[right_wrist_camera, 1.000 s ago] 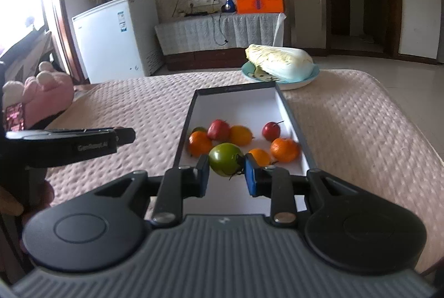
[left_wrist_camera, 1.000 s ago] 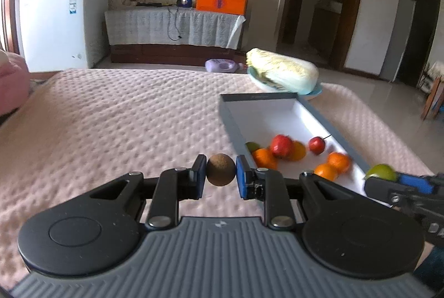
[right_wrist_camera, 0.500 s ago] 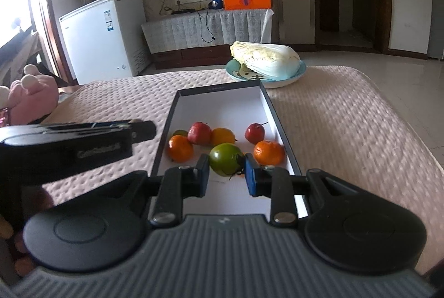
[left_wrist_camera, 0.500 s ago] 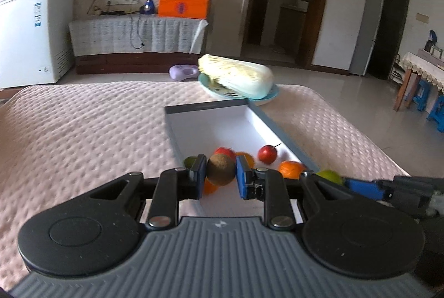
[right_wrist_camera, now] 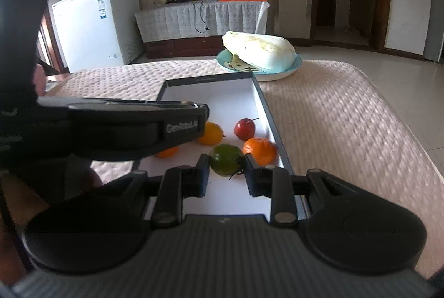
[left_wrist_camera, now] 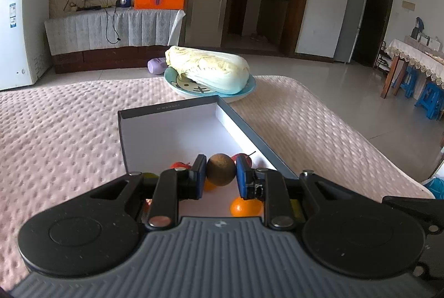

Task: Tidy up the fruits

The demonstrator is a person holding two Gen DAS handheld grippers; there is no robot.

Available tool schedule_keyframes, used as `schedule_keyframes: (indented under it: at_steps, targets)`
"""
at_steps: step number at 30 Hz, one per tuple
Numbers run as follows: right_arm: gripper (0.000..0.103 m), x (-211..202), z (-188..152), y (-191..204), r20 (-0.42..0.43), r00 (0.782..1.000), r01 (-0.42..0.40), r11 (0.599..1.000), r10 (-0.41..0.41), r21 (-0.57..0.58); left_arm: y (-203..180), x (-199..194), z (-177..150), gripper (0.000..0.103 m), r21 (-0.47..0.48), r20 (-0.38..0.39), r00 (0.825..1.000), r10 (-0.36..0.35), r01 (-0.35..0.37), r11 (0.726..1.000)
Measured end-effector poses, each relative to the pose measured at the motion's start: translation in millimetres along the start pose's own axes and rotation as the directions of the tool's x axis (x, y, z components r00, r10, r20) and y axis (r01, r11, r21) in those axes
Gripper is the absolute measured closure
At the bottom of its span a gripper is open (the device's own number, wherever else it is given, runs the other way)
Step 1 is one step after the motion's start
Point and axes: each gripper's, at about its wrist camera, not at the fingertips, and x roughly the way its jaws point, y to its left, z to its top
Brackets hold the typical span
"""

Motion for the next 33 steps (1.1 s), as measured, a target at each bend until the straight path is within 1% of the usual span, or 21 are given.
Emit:
schedule_keyframes:
  at_steps: [3, 6, 9, 11, 12, 14, 15, 17, 18, 20, 22, 25, 27, 28, 30, 33]
  targets:
    - [0.073, 1, 0, -2, 0.004, 1.000, 0.005, 1.000, -0.005, 0.009, -1, 11, -1, 0.076, 0.007, -0.029, 0.999, -0.019, 0.019, 1.000]
    - [0.073, 6, 0, -2, -0.004, 1.000, 0.012, 1.000, -0.012, 0.002, -3, 18, -2, 0.074, 0.024, -0.041, 0.999, -0.011, 0.012, 1.000]
    - [0.073, 10, 1, -4, -0.008, 1.000, 0.017, 1.000, -0.017, 0.013, -4, 19, -3, 0.074, 0.027, -0.035, 0.999, -0.023, 0.024, 0.999]
    - [0.073, 11, 2, -5, -0.003, 1.000, 0.016, 1.000, -0.016, 0.021, -7, 18, -4, 0.072, 0.050, -0.021, 0.999, -0.026, 0.027, 0.998]
    - [0.073, 12, 3, -5, -0.002, 1.000, 0.017, 1.000, -0.017, 0.023, -8, 18, -5, 0.069, 0.061, -0.015, 1.000, -0.022, 0.022, 0.998]
    - [0.073, 15, 3, -5, -0.008, 1.000, 0.020, 0.999, -0.020, 0.026, -9, 14, -5, 0.057, 0.073, 0.005, 1.000, -0.018, 0.018, 0.997]
    - [0.073, 16, 2, -4, -0.011, 1.000, 0.022, 0.999, -0.021, 0.025, -9, 11, -4, 0.055, 0.073, 0.021, 1.000, -0.019, 0.018, 0.997]
    - [0.073, 18, 3, -1, -0.012, 1.000, 0.029, 0.999, -0.029, 0.023, -7, 3, -2, 0.045, 0.074, 0.052, 0.998, -0.022, 0.018, 0.997]
    - [0.073, 19, 3, -1, -0.012, 0.999, 0.031, 0.999, -0.031, 0.024, -6, -2, -1, 0.042, 0.076, 0.069, 0.997, -0.023, 0.018, 0.997]
    - [0.072, 21, 4, 0, -0.013, 0.999, 0.041, 0.999, -0.041, 0.027, -4, -9, 1, 0.028, 0.081, 0.090, 0.996, -0.015, 0.007, 0.997]
    - [0.071, 22, 4, 1, -0.004, 0.999, 0.047, 0.998, -0.047, 0.031, 0, -14, 3, 0.021, 0.082, 0.099, 0.995, -0.009, 0.001, 0.997]
    - [0.071, 23, 5, 4, 0.008, 0.999, 0.050, 0.999, -0.050, 0.021, 6, -24, 4, 0.017, 0.095, 0.125, 0.992, 0.002, -0.014, 0.995]
    - [0.062, 23, 5, 7, 0.011, 0.998, 0.054, 0.998, -0.054, 0.010, 11, -29, 3, 0.013, 0.101, 0.135, 0.991, 0.014, -0.028, 0.994]
    - [0.056, 23, 5, 8, 0.016, 0.998, 0.059, 0.998, -0.059, 0.005, 14, -33, 2, 0.010, 0.101, 0.139, 0.990, 0.014, -0.028, 0.994]
    - [0.055, 23, 4, 9, 0.020, 0.997, 0.070, 0.998, -0.070, -0.003, 18, -38, -1, 0.008, 0.108, 0.148, 0.989, 0.024, -0.040, 0.993]
    - [0.055, 23, 3, 6, 0.015, 0.997, 0.081, 0.997, -0.081, 0.008, 18, -44, -7, 0.005, 0.149, 0.173, 0.983, 0.063, -0.089, 0.985]
